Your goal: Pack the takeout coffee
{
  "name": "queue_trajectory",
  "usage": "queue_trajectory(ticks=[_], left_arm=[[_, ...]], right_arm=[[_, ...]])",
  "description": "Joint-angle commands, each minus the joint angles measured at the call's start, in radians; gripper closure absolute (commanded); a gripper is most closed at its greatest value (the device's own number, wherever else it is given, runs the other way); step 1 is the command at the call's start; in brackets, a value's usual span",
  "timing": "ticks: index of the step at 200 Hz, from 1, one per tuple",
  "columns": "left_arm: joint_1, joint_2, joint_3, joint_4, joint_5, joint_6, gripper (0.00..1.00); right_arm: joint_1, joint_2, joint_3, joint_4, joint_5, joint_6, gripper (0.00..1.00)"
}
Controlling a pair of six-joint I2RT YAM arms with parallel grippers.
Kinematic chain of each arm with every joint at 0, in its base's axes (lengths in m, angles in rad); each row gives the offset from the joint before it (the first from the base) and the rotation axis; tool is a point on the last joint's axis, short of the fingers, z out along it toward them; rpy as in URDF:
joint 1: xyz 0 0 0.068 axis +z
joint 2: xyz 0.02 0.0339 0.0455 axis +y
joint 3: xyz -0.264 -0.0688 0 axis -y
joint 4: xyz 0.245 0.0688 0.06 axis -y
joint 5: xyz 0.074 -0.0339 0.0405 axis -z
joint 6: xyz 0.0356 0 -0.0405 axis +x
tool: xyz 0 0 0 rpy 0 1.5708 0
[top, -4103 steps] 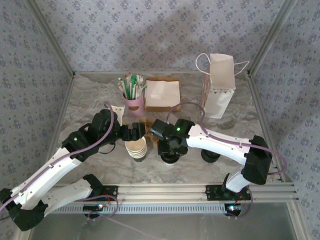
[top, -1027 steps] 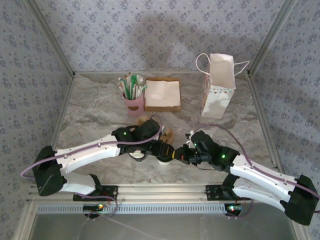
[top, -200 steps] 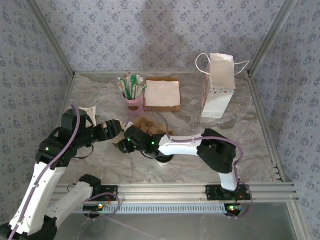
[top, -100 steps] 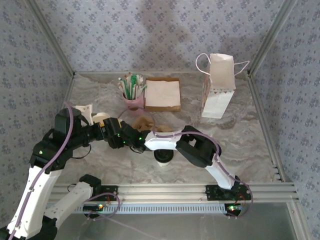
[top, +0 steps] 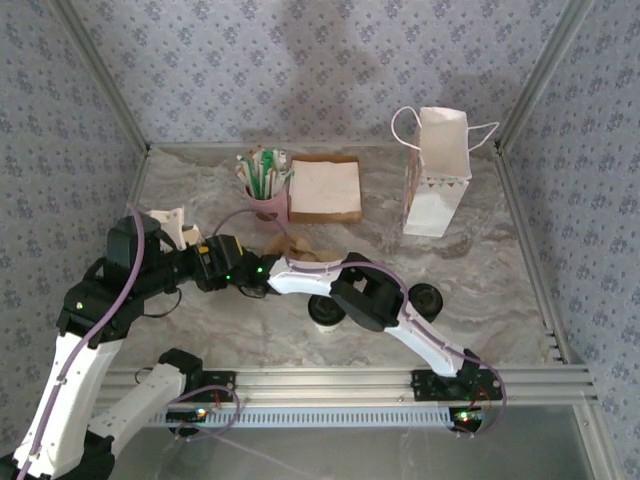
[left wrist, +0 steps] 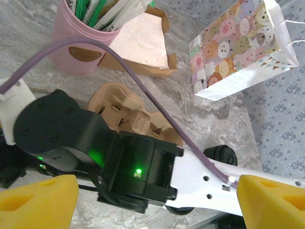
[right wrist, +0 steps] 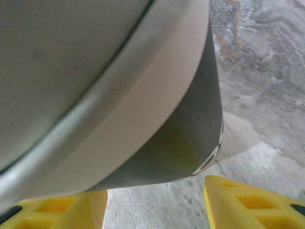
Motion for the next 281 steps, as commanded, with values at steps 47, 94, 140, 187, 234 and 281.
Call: queue_trajectory(ticks=[47,94,140,187,234,281], left_arm=[[0.007,0.007,0.032,0.01,0.032,0.0,0.14],[0.007,0.005,0.043,0.006,0.032,-0.005,0.13],[0.007,0.01,0.067,-0.007,0.025,-0.005,0.11],[0.007,0.025,0.06,-0.009,0.018,-0.014,0.11],[-0.011,0.06,-0.021,0.055,0.049,-0.041,0.11],[-0.14,0.117,-0.103,0.137,-0.029,-0.089,0.11]], right_arm=[[-0.011,0.111,0.198,-0.113,-0.071,0.025,0.41],[-0.007,-0.139,-0.073,-0.059,-0.102,-0.003,0.34],[-0.009,-0.393,-0.304,-0.06,-0.165,-0.013,0.25],[-0.038,-0.677,-0.518,-0.137,-0.15,-0.018,0.23],[-0.121,-1.014,-0.705,-0.37,-0.055,-0.058,0.19],[-0.323,-1.235,-0.811,-0.597,-0.038,-0.086,0.17]])
